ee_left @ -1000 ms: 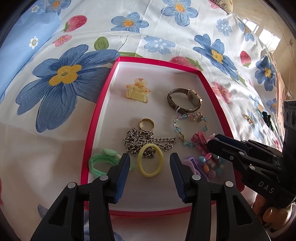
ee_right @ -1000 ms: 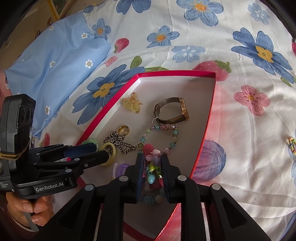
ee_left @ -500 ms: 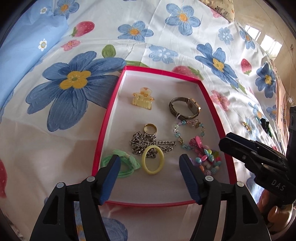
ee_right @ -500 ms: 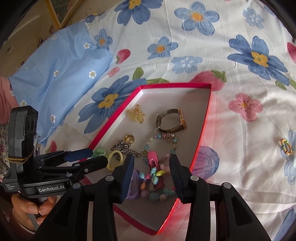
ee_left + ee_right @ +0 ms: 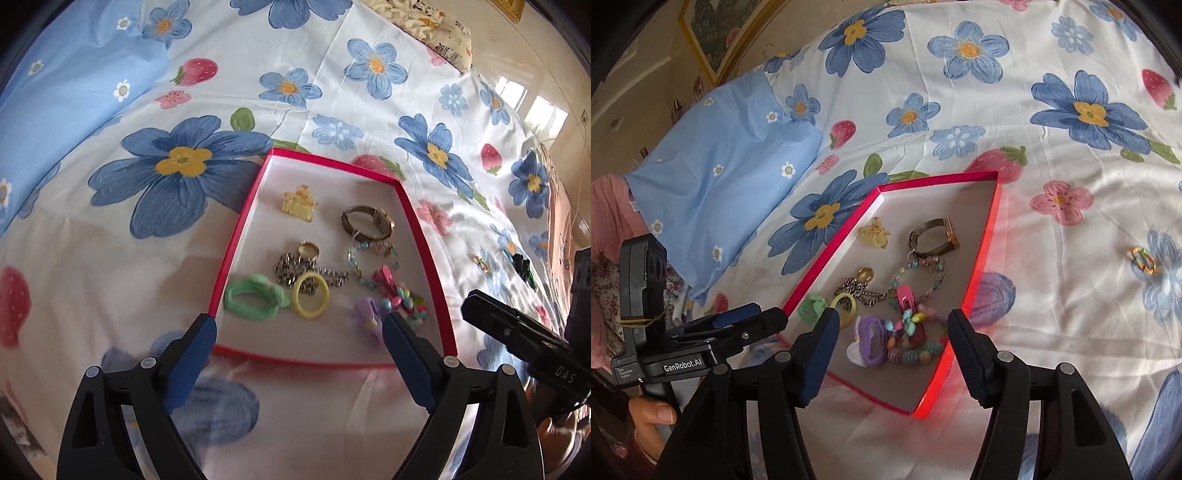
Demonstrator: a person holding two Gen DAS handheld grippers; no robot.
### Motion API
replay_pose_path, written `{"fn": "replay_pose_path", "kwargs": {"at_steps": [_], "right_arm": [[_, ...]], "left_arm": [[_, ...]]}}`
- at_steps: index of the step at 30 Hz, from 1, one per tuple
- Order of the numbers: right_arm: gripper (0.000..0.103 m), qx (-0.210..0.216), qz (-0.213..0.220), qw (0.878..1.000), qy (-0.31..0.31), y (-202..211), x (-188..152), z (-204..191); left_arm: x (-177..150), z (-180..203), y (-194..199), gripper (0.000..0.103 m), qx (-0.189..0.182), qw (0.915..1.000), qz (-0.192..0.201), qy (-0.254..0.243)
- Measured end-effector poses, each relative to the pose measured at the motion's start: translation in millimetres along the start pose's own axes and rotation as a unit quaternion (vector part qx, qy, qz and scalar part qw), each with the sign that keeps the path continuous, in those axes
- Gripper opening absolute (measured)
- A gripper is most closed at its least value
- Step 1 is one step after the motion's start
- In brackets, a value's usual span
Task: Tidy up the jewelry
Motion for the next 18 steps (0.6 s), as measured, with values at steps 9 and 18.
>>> {"fn": "replay_pose_path", "kwargs": {"at_steps": [9,18], "right_arm": [[0.079,0.0,0.037,0.999,0.005,38.2,-13.2,-0.4],[0.095,-0.041,0.083,0.989,0.119,96.9,17.1,-37.8]], "left_arm": [[-22.4,0.5,22.6,0.092,0.013,0.9998,-0.014,-0.001],[-7.1,40.0,93.1,0.102,0.063,0.9916,0.057,-0.098]]}}
Point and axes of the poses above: each gripper's, at about its wrist camera, not at the fingertips, and y roughly against the way its jaws point, z to its right, x to its top, the point moved 5 cm from there along -y, roughly the way its jaws point, and after that the axes turned 9 degrees about -x, right-handed, at the moved point
